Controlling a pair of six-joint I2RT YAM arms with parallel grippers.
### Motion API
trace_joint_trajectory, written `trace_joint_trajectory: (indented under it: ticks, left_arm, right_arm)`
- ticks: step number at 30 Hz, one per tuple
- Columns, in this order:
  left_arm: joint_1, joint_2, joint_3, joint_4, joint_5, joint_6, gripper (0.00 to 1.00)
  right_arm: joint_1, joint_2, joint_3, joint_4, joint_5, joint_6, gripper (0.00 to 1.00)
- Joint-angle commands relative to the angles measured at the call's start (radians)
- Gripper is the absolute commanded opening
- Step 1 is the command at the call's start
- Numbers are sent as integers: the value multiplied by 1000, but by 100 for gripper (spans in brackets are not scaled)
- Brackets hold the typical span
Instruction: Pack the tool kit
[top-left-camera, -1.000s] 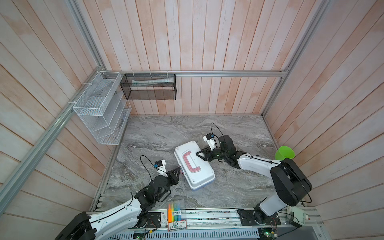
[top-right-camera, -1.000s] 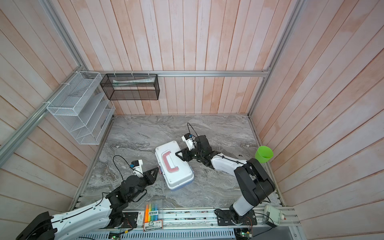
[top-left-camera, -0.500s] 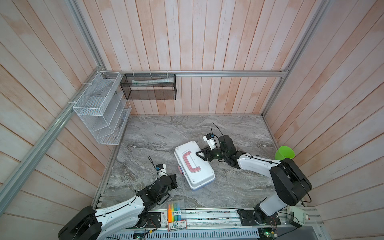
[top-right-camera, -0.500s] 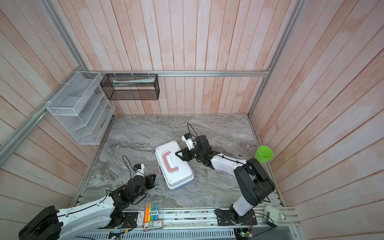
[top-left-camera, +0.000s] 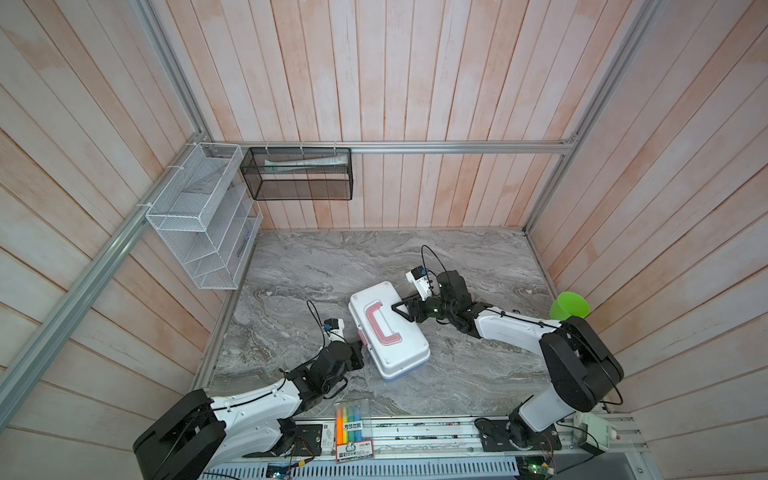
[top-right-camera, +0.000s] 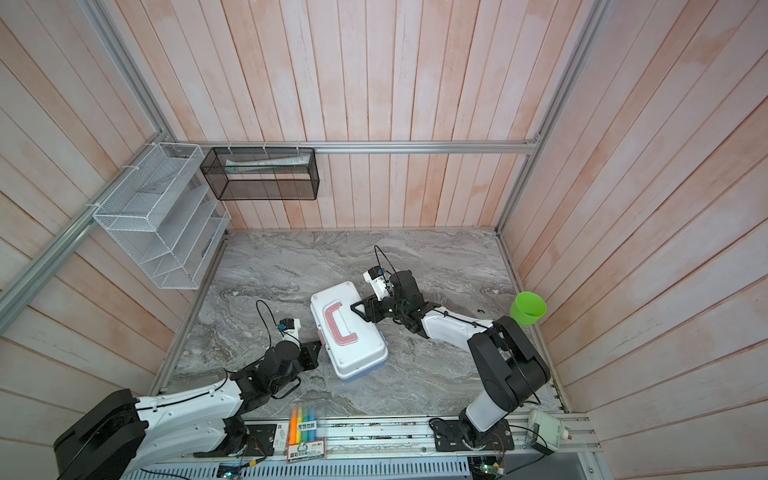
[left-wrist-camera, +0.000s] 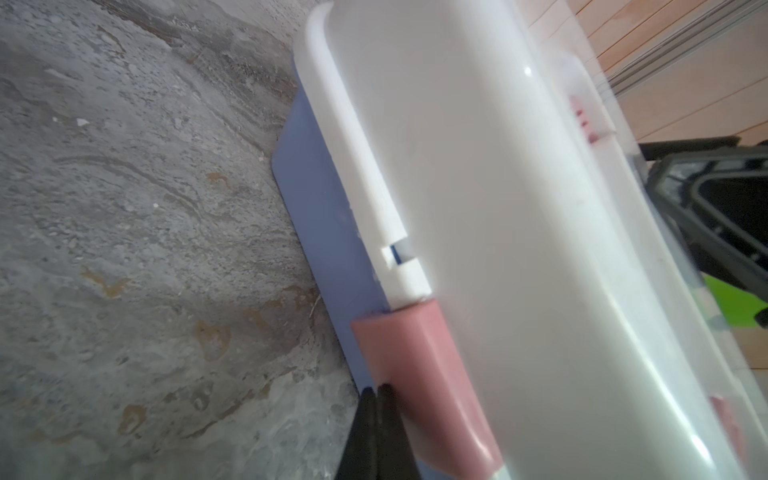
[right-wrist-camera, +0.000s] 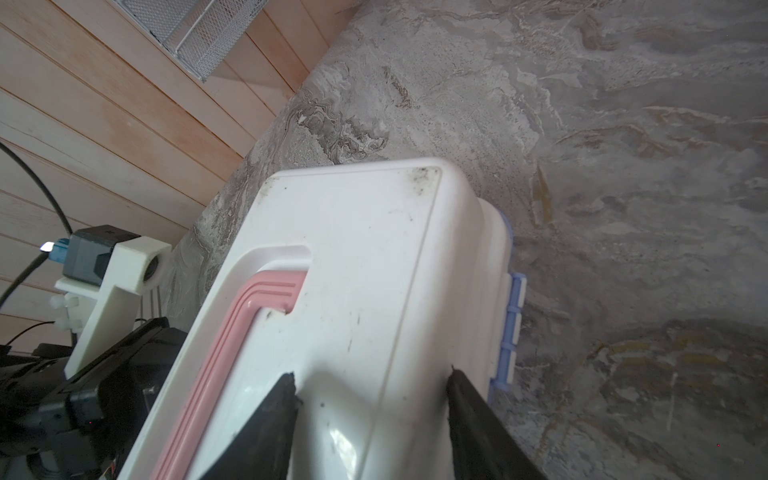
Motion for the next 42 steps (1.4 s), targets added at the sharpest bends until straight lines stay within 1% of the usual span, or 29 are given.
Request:
trace_joint_trajectory:
  ticks: [1, 6, 15, 17, 20, 21, 22, 23, 24, 27, 29, 31, 38, 42]
  left_arm:
    - [-2, -42, 20, 59, 26, 25, 2]
    - [-2, -85, 7, 77, 19, 20, 0]
    - [-2, -43, 47, 103, 61, 37, 0]
    - [-3, -42, 60, 77, 66, 39, 0]
    - [-2, -70, 63, -20, 34, 13, 0]
    - [-2, -92, 57, -62, 23, 0, 3]
    - [1, -118, 53, -102, 18, -14, 10]
    - [4, -150, 50, -143, 23, -30, 22]
    - [9, -181, 50, -191, 28, -45, 30]
    - [11, -261, 49, -296, 30, -79, 43]
    - [12, -291, 44, -320, 29, -85, 44]
    - [15, -291, 43, -315, 27, -78, 44]
    - [20, -161, 104, -280, 53, -31, 43]
    - [20, -153, 118, -269, 56, -28, 43]
  right_arm:
    - [35, 45, -42, -155, -6, -16, 55]
    - [35, 46, -41, -151, -10, -13, 55]
    - [38, 45, -48, -139, -12, -4, 55]
    - [38, 46, -50, -137, -9, -3, 55]
    - [38, 41, -52, -141, 4, -2, 55]
    - [39, 36, -52, -143, 8, -3, 55]
    - [38, 33, -51, -146, 11, -7, 55]
    - [38, 31, -48, -151, 14, -9, 55]
    - [38, 30, -48, -154, 16, -12, 55]
    - [37, 35, -44, -152, 13, -15, 55]
    - [37, 43, -42, -146, 9, -12, 55]
    - [37, 48, -42, -137, 3, -9, 55]
    - [37, 48, -45, -136, 0, -12, 55]
    - [38, 51, -49, -137, 2, -13, 55]
